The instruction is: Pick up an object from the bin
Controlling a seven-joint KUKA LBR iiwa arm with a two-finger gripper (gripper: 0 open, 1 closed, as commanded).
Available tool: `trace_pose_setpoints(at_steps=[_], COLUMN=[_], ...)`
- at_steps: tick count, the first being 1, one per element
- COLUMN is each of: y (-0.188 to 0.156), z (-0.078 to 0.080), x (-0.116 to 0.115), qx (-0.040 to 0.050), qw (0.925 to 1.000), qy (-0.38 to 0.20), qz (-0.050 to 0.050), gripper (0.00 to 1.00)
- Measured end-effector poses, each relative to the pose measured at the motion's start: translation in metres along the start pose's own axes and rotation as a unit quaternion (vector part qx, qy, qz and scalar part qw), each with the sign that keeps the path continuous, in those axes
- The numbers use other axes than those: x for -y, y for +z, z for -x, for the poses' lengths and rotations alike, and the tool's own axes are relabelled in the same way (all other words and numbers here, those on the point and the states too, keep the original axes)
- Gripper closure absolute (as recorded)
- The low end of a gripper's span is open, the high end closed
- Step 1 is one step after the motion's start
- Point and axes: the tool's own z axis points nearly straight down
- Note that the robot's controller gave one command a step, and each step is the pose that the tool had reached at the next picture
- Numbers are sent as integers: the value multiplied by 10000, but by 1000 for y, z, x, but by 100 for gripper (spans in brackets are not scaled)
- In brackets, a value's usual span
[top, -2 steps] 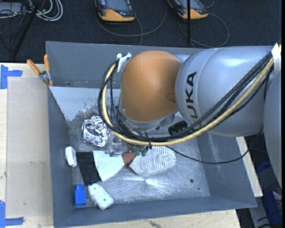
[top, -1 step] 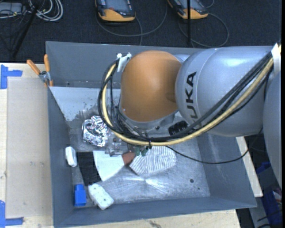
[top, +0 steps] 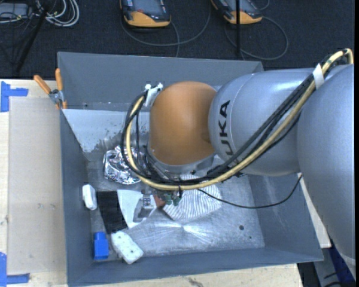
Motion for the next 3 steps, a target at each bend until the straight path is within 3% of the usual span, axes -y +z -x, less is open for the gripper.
trace_pose_setpoints(at_steps=[1, 3], y=[0, -8], z=[1, 9], x=[1, 6], qx=[4, 12], qw=[10000, 10000], qy=[12, -47], qz=[2, 3], gripper=[100, 100])
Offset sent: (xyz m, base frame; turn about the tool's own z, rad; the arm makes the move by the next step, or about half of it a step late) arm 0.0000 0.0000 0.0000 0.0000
